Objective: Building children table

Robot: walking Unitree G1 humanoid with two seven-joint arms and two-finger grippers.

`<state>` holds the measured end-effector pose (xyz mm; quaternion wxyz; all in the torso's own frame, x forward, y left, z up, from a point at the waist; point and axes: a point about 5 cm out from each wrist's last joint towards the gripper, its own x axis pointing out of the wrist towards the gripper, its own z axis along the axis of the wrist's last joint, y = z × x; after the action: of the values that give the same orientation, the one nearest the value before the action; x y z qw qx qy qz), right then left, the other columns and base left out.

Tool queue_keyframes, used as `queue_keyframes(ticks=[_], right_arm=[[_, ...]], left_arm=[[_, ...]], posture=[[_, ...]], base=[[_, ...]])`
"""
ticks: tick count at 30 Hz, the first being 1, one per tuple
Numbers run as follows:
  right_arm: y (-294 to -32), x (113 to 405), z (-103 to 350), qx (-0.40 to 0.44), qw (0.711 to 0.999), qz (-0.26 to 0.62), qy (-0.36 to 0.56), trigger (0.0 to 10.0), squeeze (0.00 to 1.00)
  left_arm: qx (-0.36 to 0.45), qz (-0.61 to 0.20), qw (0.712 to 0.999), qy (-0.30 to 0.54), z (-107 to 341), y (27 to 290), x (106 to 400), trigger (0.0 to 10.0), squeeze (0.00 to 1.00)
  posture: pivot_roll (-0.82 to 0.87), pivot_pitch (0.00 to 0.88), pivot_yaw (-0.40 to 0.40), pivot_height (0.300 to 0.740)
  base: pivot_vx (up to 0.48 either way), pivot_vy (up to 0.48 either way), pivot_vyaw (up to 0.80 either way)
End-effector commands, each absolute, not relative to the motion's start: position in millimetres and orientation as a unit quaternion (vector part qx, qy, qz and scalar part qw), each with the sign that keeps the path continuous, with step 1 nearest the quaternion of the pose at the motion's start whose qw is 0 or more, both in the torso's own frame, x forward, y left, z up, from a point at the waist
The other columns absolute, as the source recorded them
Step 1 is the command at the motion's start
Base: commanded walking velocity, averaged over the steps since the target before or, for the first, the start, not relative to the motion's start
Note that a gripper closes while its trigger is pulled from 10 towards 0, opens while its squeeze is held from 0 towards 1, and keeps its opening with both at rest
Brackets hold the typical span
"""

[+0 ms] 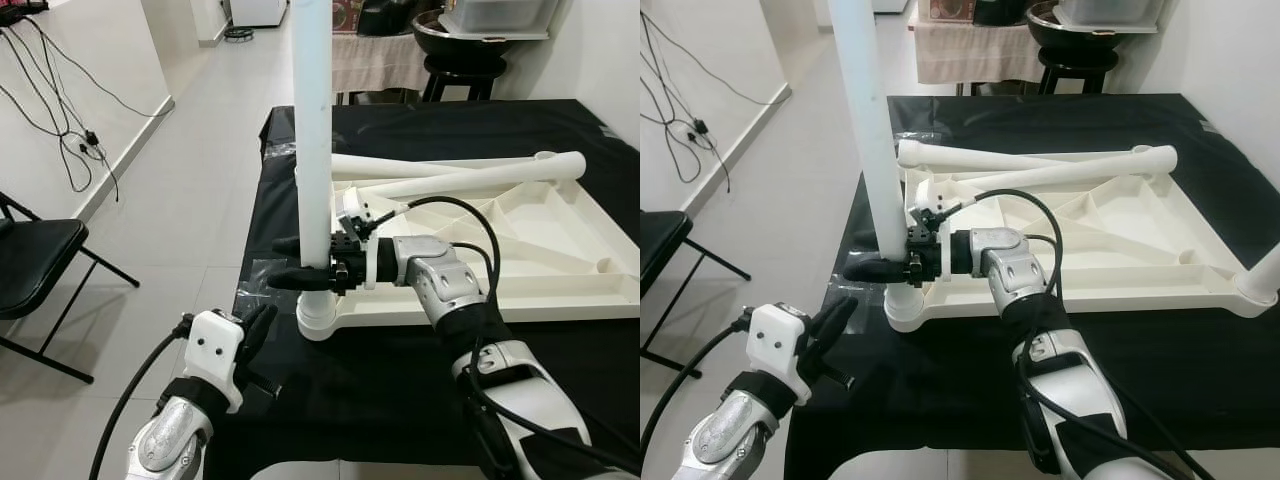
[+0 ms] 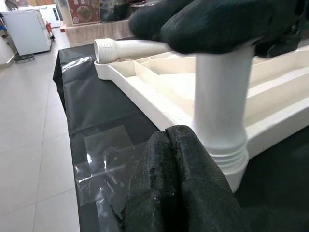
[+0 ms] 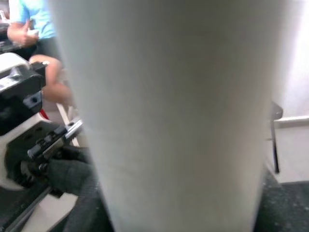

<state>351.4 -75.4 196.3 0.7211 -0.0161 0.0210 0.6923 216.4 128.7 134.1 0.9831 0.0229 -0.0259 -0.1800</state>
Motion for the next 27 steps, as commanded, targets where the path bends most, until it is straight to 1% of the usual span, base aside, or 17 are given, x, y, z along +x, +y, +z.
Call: queue_keyframes(ticks=[1,6,7,8,9,10,11,12,13,14,16,17,18,20,25,26,27], right_arm=[[-73.6,347.4,184.4,0.001,0.711,0.703,0.038,0.0,0.0],[-87.6,343.7,176.0,-0.007,0.728,0.684,0.035,0.0,0.0],[-94.9,339.8,169.1,-0.019,0.749,0.661,0.042,0.0,0.0],[-94.9,339.8,169.1,-0.019,0.749,0.661,0.042,0.0,0.0],[-99.6,336.6,164.4,-0.028,0.763,0.644,0.047,0.0,0.0],[-99.6,336.6,164.4,-0.028,0.763,0.644,0.047,0.0,0.0],[-99.6,333.0,155.3,-0.041,0.8,0.596,0.064,0.0,0.0],[-88.4,318.7,137.7,-0.023,0.87,0.481,0.105,0.0,0.0],[-88.4,318.7,137.7,-0.023,0.87,0.481,0.105,0.0,0.0],[-84.0,292.8,123.3,-0.039,0.927,0.345,0.145,0.0,0.0],[-79.8,284.6,121.1,-0.059,0.927,0.341,0.145,0.0,0.0],[-75.9,281.5,120.0,-0.077,0.92,0.359,0.139,0.0,0.0],[-83.1,294.4,122.2,-0.089,0.923,0.352,0.128,0.0,0.0],[-91.8,310.3,125.6,-0.092,0.929,0.34,0.118,0.0,0.0],[-89.9,312.5,126.1,-0.094,0.926,0.346,0.116,0.0,0.0],[-90.8,312.1,127.2,-0.101,0.93,0.334,0.116,5.7,0.0],[-91.2,313.0,129.0,-0.089,0.931,0.336,0.113,10.0,0.57]], left_arm=[[0.025,-0.18,0.983,-0.016,129.9,127.7,214.3,10.0,0.0],[0.025,-0.181,0.983,-0.016,130.0,127.4,213.2,10.0,0.0],[0.025,-0.181,0.983,-0.016,130.0,127.6,212.4,10.0,0.0],[0.025,-0.181,0.983,-0.016,130.0,127.6,212.4,10.0,0.0],[0.025,-0.182,0.983,-0.015,129.9,127.8,211.7,10.0,0.0],[0.025,-0.182,0.983,-0.015,129.9,127.8,211.7,10.0,0.0],[0.026,-0.182,0.983,-0.015,129.7,128.6,210.4,10.0,0.0],[0.028,-0.182,0.983,-0.014,129.9,129.7,209.2,10.0,0.0],[0.028,-0.182,0.983,-0.014,129.9,129.7,209.2,10.0,0.0],[0.029,-0.183,0.983,-0.013,130.7,130.8,208.3,10.0,0.0],[0.028,-0.183,0.983,-0.012,130.3,131.3,208.3,10.0,0.0],[0.028,-0.183,0.983,-0.012,129.9,131.5,208.4,10.0,0.0],[0.027,-0.184,0.982,-0.01,129.2,131.0,208.6,10.0,0.0],[0.03,-0.187,0.982,-0.008,128.2,130.2,208.6,10.0,0.0],[0.032,-0.183,0.983,-0.009,128.2,130.4,208.2,10.0,0.0],[0.033,-0.18,0.983,-0.011,128.5,130.8,208.2,10.0,0.0],[0.034,-0.178,0.983,-0.012,128.6,130.9,208.9,10.0,0.0]], posture=[[0.04,0.077,0.003,0.74],[0.04,0.082,0.002,0.74],[0.04,0.087,0.0,0.74],[0.04,0.087,0.0,0.74],[0.04,0.088,-0.004,0.74],[0.04,0.088,-0.004,0.74],[0.04,0.089,-0.013,0.74],[0.03,0.103,-0.018,0.74],[0.03,0.103,-0.018,0.74],[0.04,0.11,-0.013,0.74],[0.04,0.112,-0.003,0.74],[0.04,0.112,-0.003,0.74],[0.03,0.084,-0.001,0.74],[0.05,0.09,-0.007,0.74],[0.04,0.087,-0.005,0.74],[0.04,0.085,-0.007,0.74],[0.04,0.079,-0.004,0.74]], base=[[0.0,0.0,0.0],[0.0,0.0,0.0],[0.0,0.0,0.0],[0.0,0.0,0.0],[0.0,0.0,0.0],[0.0,0.0,0.0],[0.0,0.0,0.0],[0.0,0.0,0.0],[0.0,0.0,0.0],[0.0,0.0,0.0],[0.0,0.0,0.0],[0.0,0.0,0.0],[0.0,0.0,0.0],[0.0,0.0,0.0],[0.0,0.0,0.0],[0.0,0.0,0.0],[0.0,0.0,0.0]])
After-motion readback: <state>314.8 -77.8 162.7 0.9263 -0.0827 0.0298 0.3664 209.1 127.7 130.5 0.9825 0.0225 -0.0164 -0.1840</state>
